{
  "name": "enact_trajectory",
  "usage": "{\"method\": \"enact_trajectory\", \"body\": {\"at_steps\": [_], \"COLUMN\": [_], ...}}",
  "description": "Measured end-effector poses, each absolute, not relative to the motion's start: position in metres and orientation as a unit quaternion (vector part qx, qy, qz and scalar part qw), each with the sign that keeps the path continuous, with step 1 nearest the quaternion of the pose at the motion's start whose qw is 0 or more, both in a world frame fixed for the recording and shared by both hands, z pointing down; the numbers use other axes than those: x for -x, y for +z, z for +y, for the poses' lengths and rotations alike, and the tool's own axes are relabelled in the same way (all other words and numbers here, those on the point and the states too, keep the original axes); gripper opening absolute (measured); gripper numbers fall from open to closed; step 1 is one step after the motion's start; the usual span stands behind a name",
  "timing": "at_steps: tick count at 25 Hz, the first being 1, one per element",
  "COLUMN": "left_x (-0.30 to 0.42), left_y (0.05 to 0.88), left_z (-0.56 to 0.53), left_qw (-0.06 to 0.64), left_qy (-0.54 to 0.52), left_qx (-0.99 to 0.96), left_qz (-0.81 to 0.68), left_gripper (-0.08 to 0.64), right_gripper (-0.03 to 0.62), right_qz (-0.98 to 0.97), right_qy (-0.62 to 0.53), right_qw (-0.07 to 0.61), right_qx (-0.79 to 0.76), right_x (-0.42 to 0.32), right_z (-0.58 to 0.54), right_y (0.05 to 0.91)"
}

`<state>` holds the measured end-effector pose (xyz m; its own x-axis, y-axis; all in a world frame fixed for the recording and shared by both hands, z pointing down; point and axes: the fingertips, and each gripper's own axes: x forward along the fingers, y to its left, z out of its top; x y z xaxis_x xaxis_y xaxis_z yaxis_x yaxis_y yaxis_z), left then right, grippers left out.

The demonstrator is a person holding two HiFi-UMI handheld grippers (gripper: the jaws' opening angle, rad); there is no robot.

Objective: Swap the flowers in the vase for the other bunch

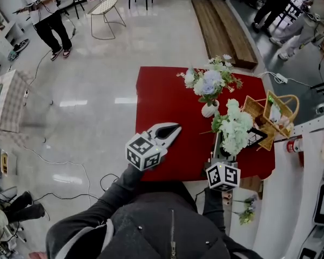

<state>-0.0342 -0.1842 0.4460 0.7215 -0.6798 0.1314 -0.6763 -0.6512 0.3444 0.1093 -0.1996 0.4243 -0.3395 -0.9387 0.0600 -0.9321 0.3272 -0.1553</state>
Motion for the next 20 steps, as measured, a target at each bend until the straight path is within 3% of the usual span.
{"method": "enact_trajectory", "body": {"at_steps": [20], "left_x": [0.006], "left_y": [0.454], "left_z": [-0.184], "left_qw": [0.193], "left_qy": [-0.004], "left_qx": [-0.923], "left_qz": [-0.333], "left_gripper": [0.009], "right_gripper": [0.052], "right_qz": [0.809], "right_qy": [-0.073], "right_qw": [0.013], "right_qx": [0.584], "right_x": [-0.118], "right_z": [-0.194], "right_y": [0.421]}}
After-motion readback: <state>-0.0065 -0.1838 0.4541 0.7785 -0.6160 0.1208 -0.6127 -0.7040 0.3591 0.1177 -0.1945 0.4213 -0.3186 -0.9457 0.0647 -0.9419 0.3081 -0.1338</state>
